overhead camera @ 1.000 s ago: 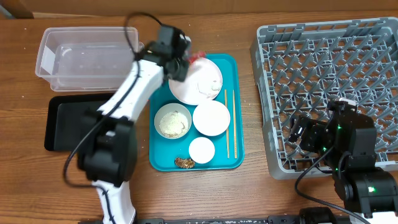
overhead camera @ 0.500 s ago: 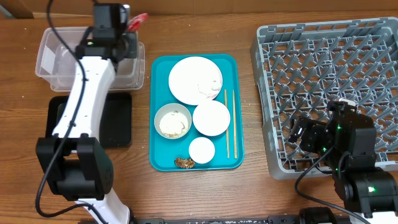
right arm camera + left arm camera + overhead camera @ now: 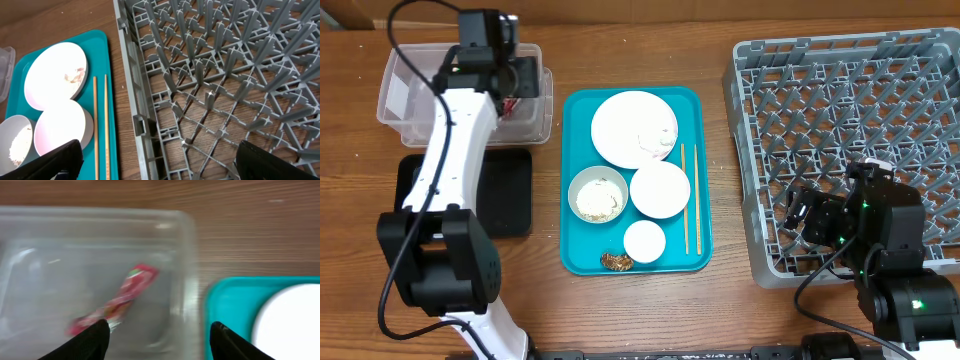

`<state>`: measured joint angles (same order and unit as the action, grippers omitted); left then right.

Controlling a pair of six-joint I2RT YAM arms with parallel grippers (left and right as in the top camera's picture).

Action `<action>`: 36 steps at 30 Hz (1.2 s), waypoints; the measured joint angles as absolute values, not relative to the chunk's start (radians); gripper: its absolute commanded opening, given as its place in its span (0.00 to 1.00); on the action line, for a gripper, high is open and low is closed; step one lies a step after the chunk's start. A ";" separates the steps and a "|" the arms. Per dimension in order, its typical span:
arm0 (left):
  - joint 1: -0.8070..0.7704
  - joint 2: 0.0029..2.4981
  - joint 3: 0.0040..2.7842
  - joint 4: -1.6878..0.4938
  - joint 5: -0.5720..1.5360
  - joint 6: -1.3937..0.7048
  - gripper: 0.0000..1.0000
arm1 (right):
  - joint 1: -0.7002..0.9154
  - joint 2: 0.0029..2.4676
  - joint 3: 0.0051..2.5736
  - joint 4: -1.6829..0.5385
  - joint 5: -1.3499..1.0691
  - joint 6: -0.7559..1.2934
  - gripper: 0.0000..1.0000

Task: Sort waste into correct bins and load items into the dishwasher
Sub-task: 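Return left gripper to the plate and grasp the white tissue, then move the tissue left and release it into the clear bin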

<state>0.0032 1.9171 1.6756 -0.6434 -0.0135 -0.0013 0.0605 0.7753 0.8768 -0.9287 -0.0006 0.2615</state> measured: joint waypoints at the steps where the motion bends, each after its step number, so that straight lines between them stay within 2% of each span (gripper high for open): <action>1: -0.016 1.917 1.676 -0.635 0.033 -0.001 0.68 | 0.060 0.775 0.877 -0.928 0.000 0.261 1.00; 4: -0.096 1.917 1.676 -0.624 0.140 -0.002 0.77 | 0.060 0.775 0.877 -0.929 -0.001 0.262 1.00; 7: -0.183 1.917 1.676 -0.617 0.186 -0.001 0.80 | 0.060 0.775 0.877 -0.928 0.000 0.262 1.00; 13: -0.335 1.985 1.687 -0.586 0.203 -0.001 0.81 | 0.060 0.775 0.877 -0.929 -0.001 0.262 1.00; 20: -0.400 2.145 1.687 -0.572 0.186 -0.001 0.77 | 0.060 0.775 0.877 -0.932 -0.001 0.261 1.00; 23: -0.408 2.189 1.687 -0.585 0.183 0.001 0.59 | 0.060 0.775 0.877 -0.933 0.000 0.262 1.00; 28: -0.411 2.219 1.687 -0.613 0.180 0.001 0.05 | 0.060 0.775 0.877 -0.934 0.000 0.261 1.00; 36: -0.411 2.219 1.690 -0.625 0.116 -0.003 0.04 | 0.060 0.775 0.877 -0.934 0.000 0.262 1.00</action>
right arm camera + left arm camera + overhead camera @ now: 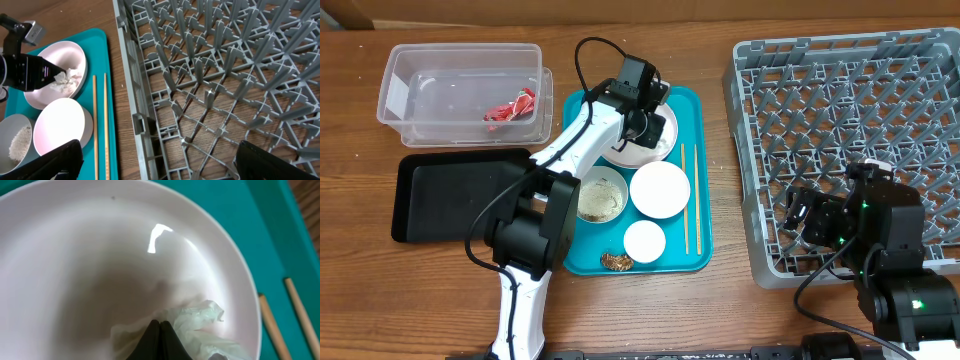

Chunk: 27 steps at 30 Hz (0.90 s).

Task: Sort waste into correct bins and load items into the dishwasher
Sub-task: 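Move the tissue left and release it into the clear bin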

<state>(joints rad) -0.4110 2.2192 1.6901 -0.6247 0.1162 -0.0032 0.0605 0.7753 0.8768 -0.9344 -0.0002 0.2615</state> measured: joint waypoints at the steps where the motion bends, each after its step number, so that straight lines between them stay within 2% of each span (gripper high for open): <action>1: -0.410 2.219 1.692 -0.631 0.102 -0.005 0.04 | 0.060 0.775 0.877 -0.934 0.000 0.262 1.00; 8: -0.356 2.112 1.697 -0.657 0.033 -0.011 0.04 | 0.060 0.775 0.877 -0.935 0.000 0.262 1.00; 16: -0.162 1.850 1.747 -0.729 -0.043 -0.035 0.04 | 0.060 0.775 0.877 -0.935 -0.001 0.262 1.00; 26: 0.085 1.872 1.747 -0.779 -0.057 -0.107 0.04 | 0.060 0.775 0.877 -0.934 -0.001 0.262 1.00; 27: 0.099 1.875 1.747 -0.779 -0.058 -0.110 0.10 | 0.060 0.775 0.877 -0.934 0.000 0.262 1.00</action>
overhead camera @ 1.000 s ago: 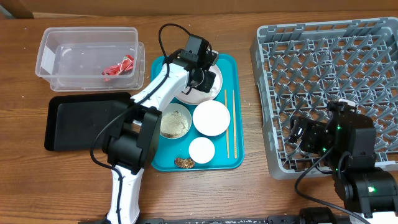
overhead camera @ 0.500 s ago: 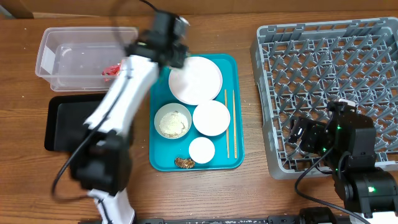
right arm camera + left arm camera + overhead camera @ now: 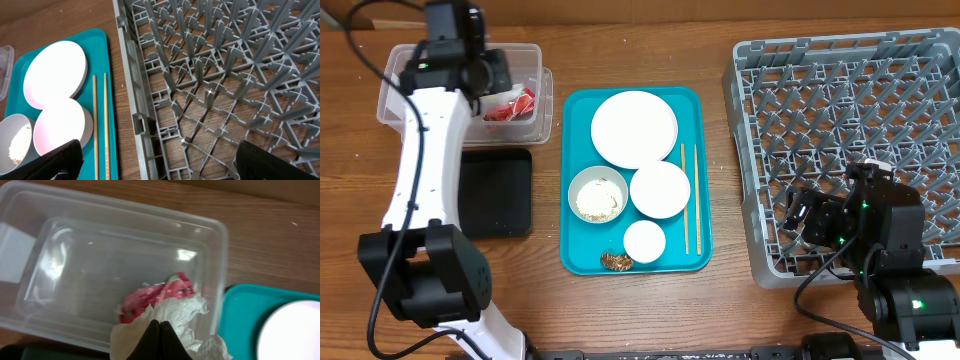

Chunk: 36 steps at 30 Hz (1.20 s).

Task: Sort waste into correct bins and load items into the dishwasher
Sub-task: 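Move the tissue left and release it into the clear bin, then reach left gripper down to the white paper cup and grasp it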

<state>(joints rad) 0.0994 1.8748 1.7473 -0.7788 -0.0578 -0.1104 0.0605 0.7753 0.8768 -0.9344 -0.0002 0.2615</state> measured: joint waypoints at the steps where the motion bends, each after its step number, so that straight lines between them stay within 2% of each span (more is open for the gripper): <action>1: 0.111 1.877 1.747 -0.779 -0.058 -0.114 0.27 | 0.060 0.775 0.877 -0.935 0.000 0.261 1.00; 2: 0.120 1.882 1.747 -0.778 -0.058 -0.118 0.55 | 0.060 0.775 0.877 -0.935 -0.001 0.261 1.00; 3: 0.125 1.886 1.747 -0.778 -0.058 -0.126 0.66 | 0.060 0.775 0.877 -0.935 0.000 0.261 1.00; 6: 0.124 1.900 1.747 -0.768 -0.057 -0.131 0.75 | 0.060 0.775 0.877 -0.935 0.000 0.262 1.00; 15: 0.114 1.904 1.745 -0.796 -0.008 -0.128 0.75 | 0.060 0.775 0.877 -0.936 0.000 0.261 1.00; 20: 0.030 1.885 1.744 -0.960 0.110 -0.089 0.77 | 0.060 0.775 0.877 -0.936 0.000 0.261 1.00; 26: -0.141 1.864 1.741 -1.207 0.183 -0.053 0.72 | 0.060 0.775 0.877 -0.940 0.000 0.262 1.00; 36: -0.273 1.851 1.737 -1.512 0.160 -0.080 0.65 | 0.024 0.775 0.877 -0.949 0.015 0.285 1.00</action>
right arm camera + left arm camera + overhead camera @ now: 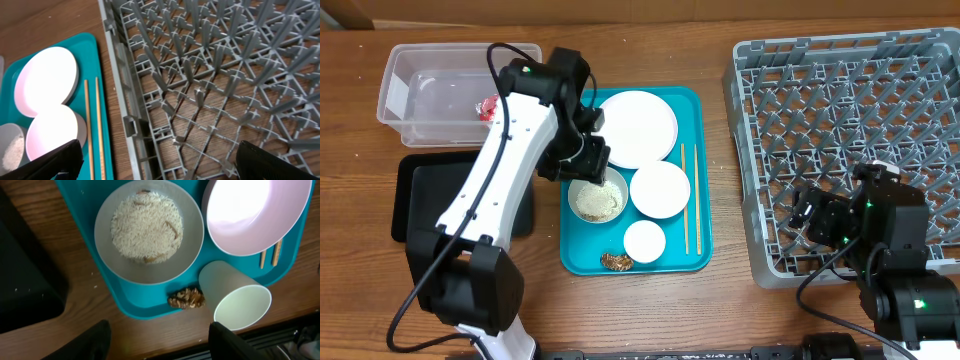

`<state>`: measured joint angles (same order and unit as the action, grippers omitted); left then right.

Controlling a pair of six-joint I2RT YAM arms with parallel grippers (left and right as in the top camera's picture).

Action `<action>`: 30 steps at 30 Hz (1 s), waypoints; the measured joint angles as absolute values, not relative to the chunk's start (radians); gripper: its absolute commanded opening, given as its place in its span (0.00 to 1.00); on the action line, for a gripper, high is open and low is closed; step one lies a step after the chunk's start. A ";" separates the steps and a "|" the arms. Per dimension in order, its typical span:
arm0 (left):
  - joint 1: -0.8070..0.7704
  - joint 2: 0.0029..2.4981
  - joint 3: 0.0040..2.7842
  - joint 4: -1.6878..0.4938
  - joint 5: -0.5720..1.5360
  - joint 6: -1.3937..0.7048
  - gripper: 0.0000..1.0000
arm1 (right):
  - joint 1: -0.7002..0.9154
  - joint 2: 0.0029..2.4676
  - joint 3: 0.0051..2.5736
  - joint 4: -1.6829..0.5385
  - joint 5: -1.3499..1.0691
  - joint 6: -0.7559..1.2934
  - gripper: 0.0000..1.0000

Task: Sort waste into correct bins and load items into the dishwasher
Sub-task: 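Reach left gripper down to the white paper cup and grasp it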

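My left gripper (157, 342) stands open and empty above the teal tray (575, 110), near its front edge. Below it are a grey bowl of rice (149, 230), a white bowl (255, 215), a paper cup (240, 302) and a brown food scrap (186, 298). From overhead, the left gripper (588, 162) hangs over the rice bowl (597, 200), beside the bare white plate (637, 128). Chopsticks (690, 200) lie along the tray's right side. My right gripper (160, 165) is open over the grey dish rack (225, 75).
A clear plastic bin (430, 90) at the back left holds a red wrapper (488, 105). A black tray (410, 200) lies in front of it, partly under my left arm. The dish rack (850, 150) fills the right side of the table.
My left gripper was shut on a crumpled white napkin over the clear bin. Now it is open and empty over the rice bowl. The right gripper has shifted slightly over the rack.
First my left gripper was open over the clear bin, with the red wrapper inside. Then it was shut on a crumpled napkin on the white plate. Then it held the napkin over the bin. Now the plate is bare and the gripper is open over the tray.
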<state>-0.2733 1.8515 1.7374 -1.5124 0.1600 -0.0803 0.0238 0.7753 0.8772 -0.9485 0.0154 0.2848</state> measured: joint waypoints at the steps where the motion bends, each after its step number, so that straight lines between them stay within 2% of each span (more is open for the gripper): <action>1: -0.287 1.840 1.731 -1.515 0.147 -0.089 0.66 | 0.017 0.775 0.877 -0.952 0.015 0.285 1.00; 7: -0.392 1.599 1.589 -1.387 0.065 -0.152 0.68 | -0.030 0.775 0.877 -0.964 0.031 0.288 1.00; 9: -0.432 1.486 1.493 -1.246 0.054 -0.159 0.85 | -0.041 0.775 0.877 -0.963 0.034 0.288 1.00; 11: -0.456 1.415 1.420 -1.164 0.051 -0.155 0.90 | -0.047 0.778 0.877 -0.963 0.035 0.288 1.00; 16: -0.470 1.401 1.240 -0.960 0.073 -0.088 0.83 | -0.052 0.811 0.877 -0.963 0.041 0.288 1.00; 22: -0.472 1.524 1.200 -0.954 0.143 0.001 0.74 | -0.052 0.861 0.877 -0.974 0.041 0.288 1.00; 30: -0.507 1.569 1.200 -0.982 0.194 0.030 0.72 | -0.052 0.905 0.877 -0.987 0.041 0.288 1.00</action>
